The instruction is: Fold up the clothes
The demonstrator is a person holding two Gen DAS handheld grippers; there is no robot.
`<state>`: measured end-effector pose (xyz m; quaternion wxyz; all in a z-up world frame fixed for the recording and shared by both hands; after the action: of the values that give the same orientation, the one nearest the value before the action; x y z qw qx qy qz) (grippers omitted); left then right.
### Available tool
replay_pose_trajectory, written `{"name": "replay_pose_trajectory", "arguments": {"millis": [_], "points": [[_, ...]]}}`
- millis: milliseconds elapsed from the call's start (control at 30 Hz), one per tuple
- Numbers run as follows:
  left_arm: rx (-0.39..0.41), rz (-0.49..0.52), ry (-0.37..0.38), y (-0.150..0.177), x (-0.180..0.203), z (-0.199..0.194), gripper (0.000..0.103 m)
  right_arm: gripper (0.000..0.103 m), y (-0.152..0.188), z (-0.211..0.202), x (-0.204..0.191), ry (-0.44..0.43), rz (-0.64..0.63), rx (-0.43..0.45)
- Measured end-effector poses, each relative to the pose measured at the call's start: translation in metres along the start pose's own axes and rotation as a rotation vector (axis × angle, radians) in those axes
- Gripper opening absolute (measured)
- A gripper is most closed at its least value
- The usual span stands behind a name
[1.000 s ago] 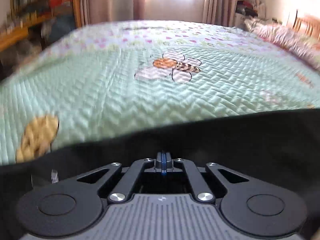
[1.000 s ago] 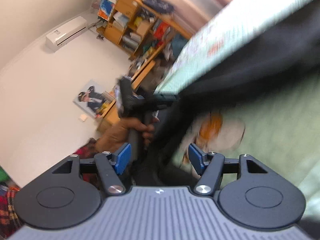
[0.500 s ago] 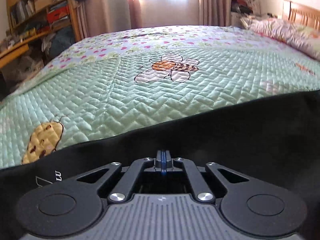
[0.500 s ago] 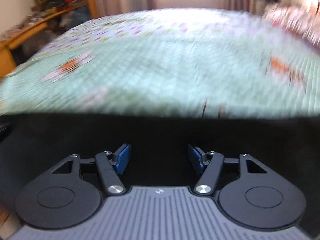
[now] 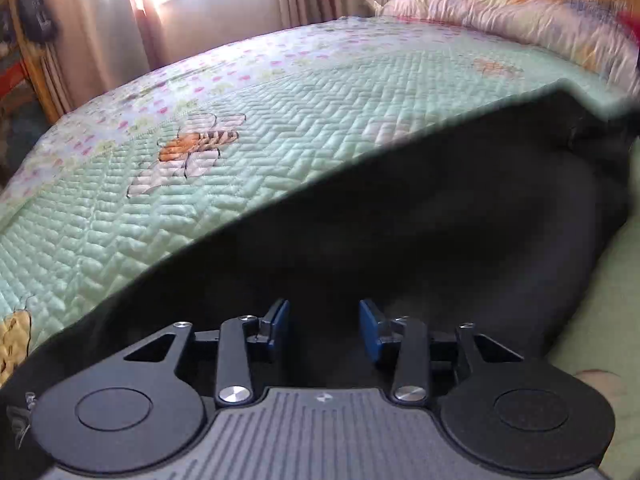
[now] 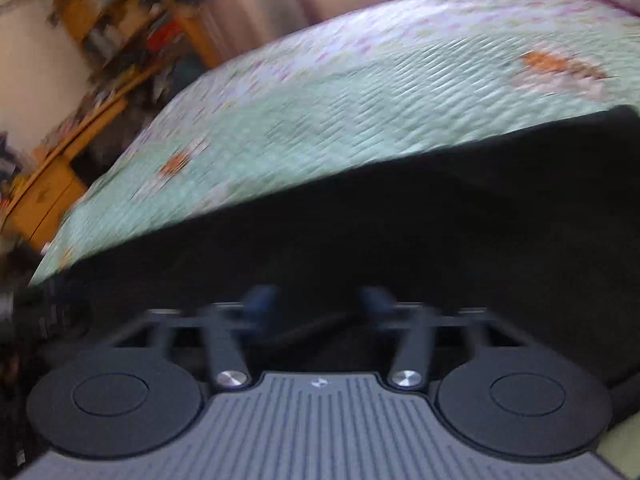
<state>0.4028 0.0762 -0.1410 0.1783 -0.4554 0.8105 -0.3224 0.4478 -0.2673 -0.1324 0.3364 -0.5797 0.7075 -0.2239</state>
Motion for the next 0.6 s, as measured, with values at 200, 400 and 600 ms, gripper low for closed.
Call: {"name": "replay_pose_trajectory", "arguments": {"millis": [200, 400, 600], "points": [[-0.008, -0.083, -0.091, -0.008, -0.022, 0.000, 0.059, 0.039, -0.008, -0.042, 0.098, 0.072, 0.298, 0.134], [0.036, -0.150, -0.131, -0.001, -0.021, -0.001, 0.069, 0.072, 0.037, -0.102, 0.166, 0.175, 0.476, 0.104], [0.006, -0.182, -0.213, -0.002, -0.021, -0.001, 0.088, 0.094, 0.027, -0.067, 0.170, 0.166, 0.489, 0.023]]}}
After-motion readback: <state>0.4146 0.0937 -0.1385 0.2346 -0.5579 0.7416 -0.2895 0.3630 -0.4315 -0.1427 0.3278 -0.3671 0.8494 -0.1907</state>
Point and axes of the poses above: each gripper's, at about its wrist camera, not at the fingertips, and z roughly the way its jaws point, x to its right, y to its underside, the point moved 4 cm from there along z, roughly the way its jaws point, and after that the axes turned 13 degrees about y, right-handed, at the moved point
